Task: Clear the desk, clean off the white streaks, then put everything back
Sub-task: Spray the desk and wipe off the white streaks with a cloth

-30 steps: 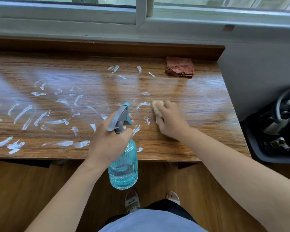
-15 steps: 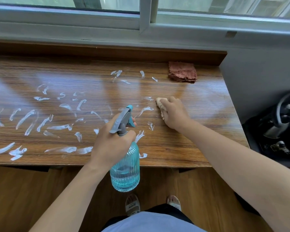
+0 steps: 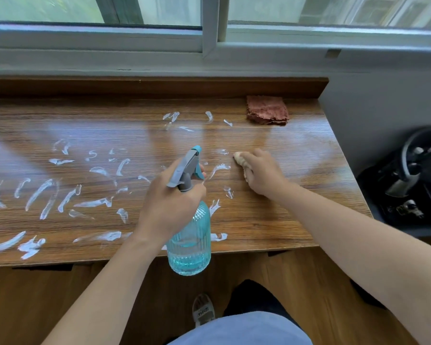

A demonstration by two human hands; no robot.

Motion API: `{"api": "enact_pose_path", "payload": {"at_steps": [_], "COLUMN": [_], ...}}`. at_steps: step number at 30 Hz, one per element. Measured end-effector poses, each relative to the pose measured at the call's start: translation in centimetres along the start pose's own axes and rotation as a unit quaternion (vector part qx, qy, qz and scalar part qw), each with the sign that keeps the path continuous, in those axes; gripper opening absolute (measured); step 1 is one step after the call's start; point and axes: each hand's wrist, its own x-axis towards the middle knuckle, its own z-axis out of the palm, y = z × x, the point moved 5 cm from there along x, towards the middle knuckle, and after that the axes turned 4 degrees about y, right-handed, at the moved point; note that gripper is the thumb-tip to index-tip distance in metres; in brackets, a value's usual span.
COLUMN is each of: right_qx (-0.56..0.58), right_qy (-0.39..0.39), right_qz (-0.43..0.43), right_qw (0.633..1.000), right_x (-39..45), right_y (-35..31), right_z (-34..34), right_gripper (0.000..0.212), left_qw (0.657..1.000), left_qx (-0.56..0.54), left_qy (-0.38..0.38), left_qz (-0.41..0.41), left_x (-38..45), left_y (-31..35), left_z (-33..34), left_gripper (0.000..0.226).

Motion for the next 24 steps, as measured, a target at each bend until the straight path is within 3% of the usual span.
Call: {"api": "enact_pose_path", "payload": {"at_steps": [5,9,13,17,19,24], "right_qx": [0.028,0.072,0.042,0.062,0.103,0.062], "right_qy": [0.035,0.035,0.04,0.067,0.085,0.082], "right_qz": [0.084,0.002,-0.054,-0.055,-0.011,0.045], "right_qw": [0.995,0.997,0.997,0.994,0.991,0.994], "right_x": [2.9,0.6,-1.9,-0.1,2.3,8.2], "right_y": [0.2,1.3,2.9,3.3,3.9,4.9], "right_z": [0.3,-0.2,-0.4,-1.2,-2.0,-2.6], "right_gripper": [0.042,0.032,0.031,0.031,0.033,0.032], "left_qw": [1.0,1.0,0.999,0.998,0.998,0.985], "left_qx": [-0.004,-0.008,0.027,0.048,0.048,0.112], "left_qy": [0.007,0.023,0.035,0.047,0.036,-0.064], "left_qz": [-0.003,-0.007,0.001,-0.005,-0.022,-0.114], "left_x": [2.5,4.4,6.6,8.3,9.3,13.9], "left_y": [1.5,2.6,2.8,2.1,1.9,0.3], "left_z": [0.3,0.8,1.4,2.1,2.3,4.0], "left_gripper": [0.018,0.025,0.023,0.023,0.021,0.005]}}
